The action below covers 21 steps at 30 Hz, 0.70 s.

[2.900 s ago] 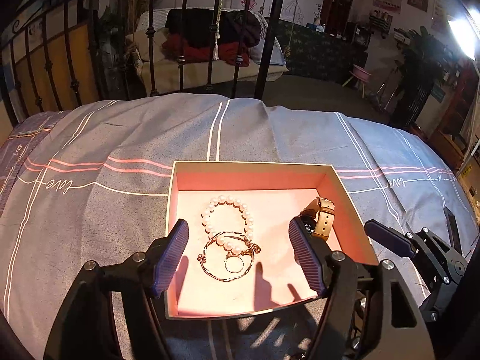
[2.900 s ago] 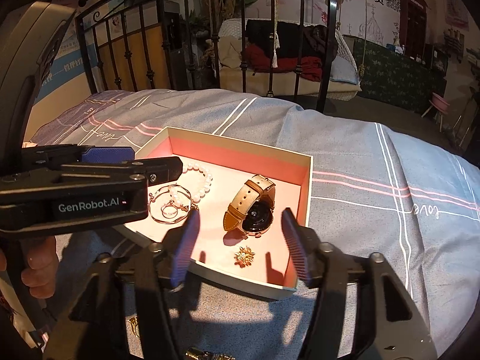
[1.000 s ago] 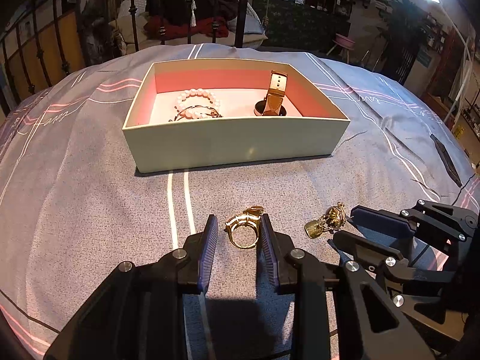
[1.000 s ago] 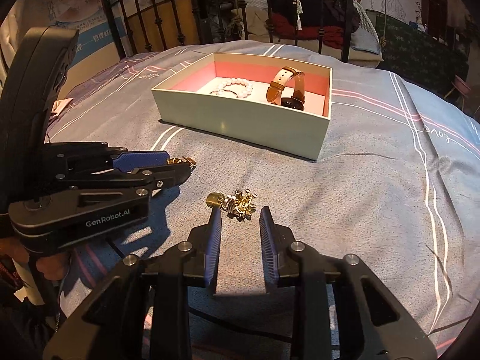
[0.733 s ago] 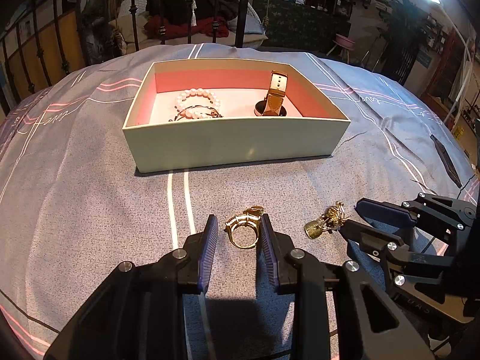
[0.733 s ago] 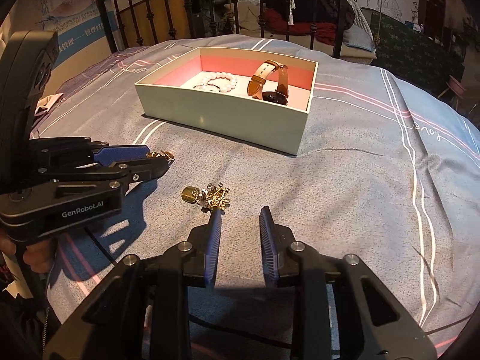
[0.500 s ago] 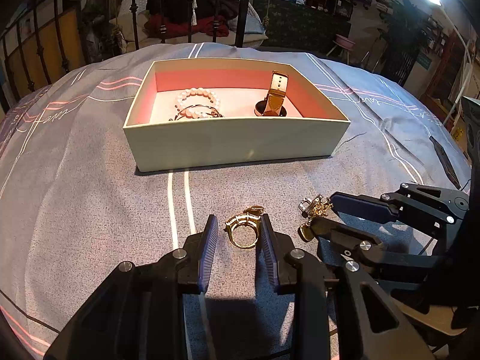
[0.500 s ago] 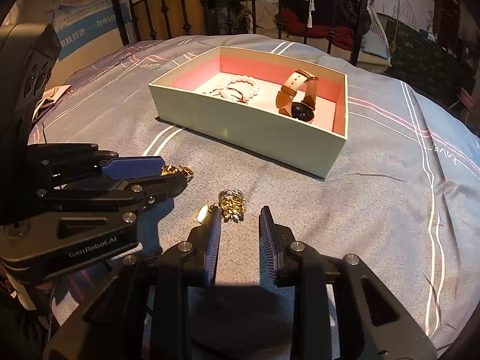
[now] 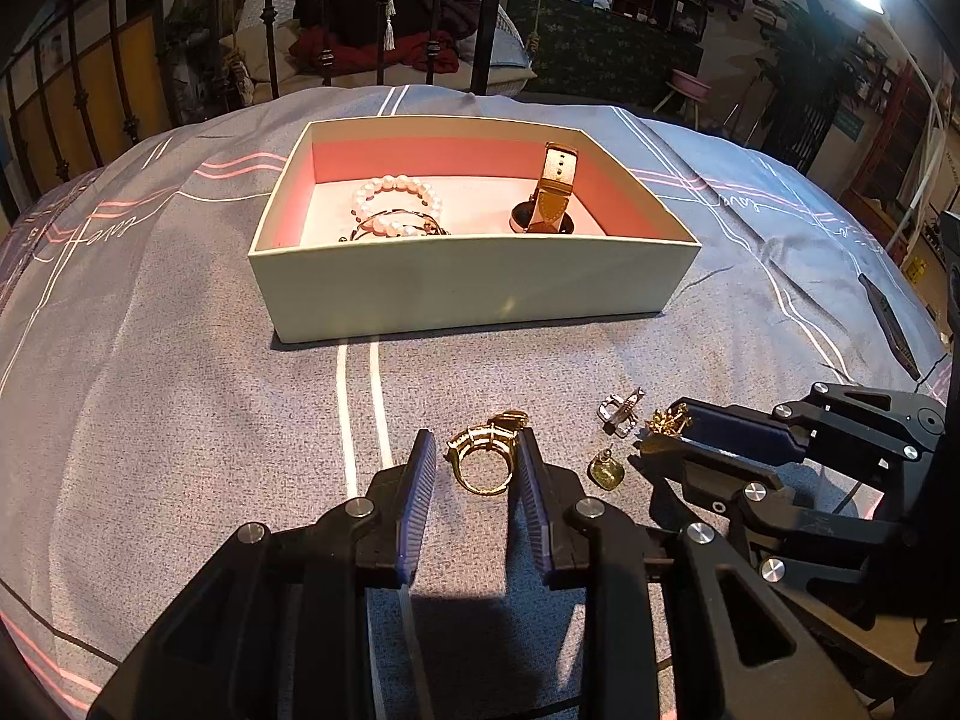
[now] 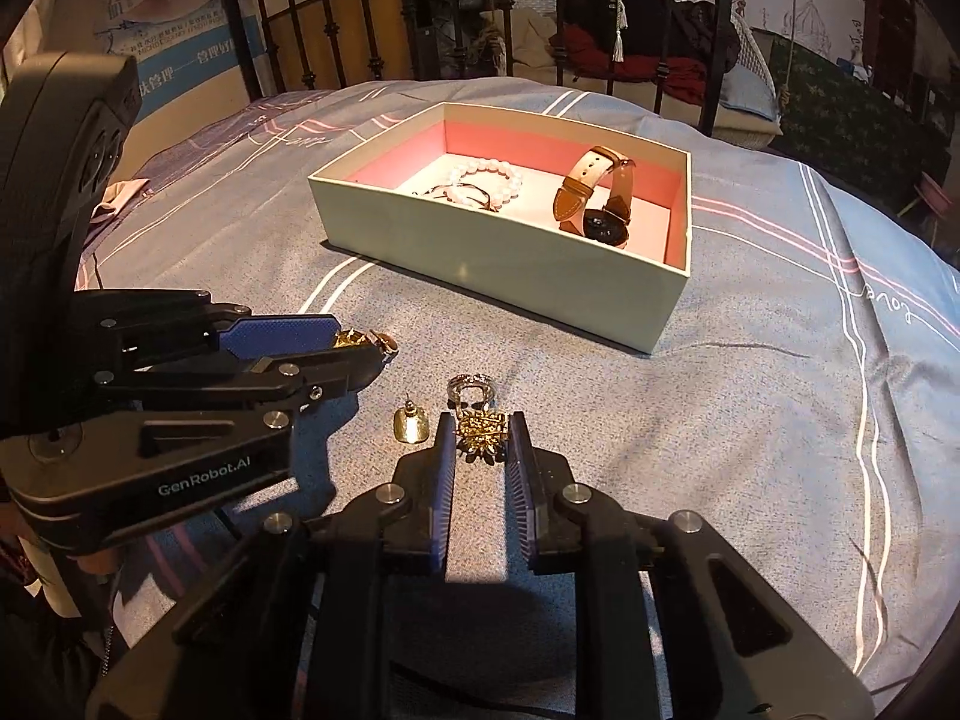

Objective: Organize jewelry
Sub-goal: 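Grasp the gold ring with the left gripper while the right grasps the gold brooch, then lower the gold ring and brooch into the box and open both grippers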

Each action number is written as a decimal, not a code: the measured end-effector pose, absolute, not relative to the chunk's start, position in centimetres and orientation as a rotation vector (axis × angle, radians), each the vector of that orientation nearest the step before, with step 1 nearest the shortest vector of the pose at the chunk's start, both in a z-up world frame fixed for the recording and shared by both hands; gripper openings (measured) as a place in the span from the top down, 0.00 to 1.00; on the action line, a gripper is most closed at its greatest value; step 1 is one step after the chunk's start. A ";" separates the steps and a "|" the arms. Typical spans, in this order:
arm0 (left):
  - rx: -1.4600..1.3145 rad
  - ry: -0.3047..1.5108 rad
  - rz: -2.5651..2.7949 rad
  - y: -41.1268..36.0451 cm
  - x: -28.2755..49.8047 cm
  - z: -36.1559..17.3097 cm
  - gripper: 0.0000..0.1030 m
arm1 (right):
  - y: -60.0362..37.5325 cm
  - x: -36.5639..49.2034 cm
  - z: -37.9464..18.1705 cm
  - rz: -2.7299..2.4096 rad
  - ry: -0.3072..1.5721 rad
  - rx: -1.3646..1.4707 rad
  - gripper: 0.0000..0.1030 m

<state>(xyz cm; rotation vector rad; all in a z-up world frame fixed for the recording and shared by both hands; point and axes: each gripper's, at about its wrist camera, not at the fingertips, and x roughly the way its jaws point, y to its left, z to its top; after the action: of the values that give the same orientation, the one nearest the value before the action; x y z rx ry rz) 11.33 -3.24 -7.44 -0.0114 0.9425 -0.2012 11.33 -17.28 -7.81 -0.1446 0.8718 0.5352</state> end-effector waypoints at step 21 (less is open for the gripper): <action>-0.044 0.853 -0.193 -1.9 13.4 -2.5 0.74 | -17.4 12.8 -4.9 0.512 0.780 -0.104 0.82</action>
<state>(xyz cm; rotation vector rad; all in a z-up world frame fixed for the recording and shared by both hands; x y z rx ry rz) 13.42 -1.91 -2.47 -0.0441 0.8529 -0.1932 12.76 -17.38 -4.95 -0.1043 0.7797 0.5117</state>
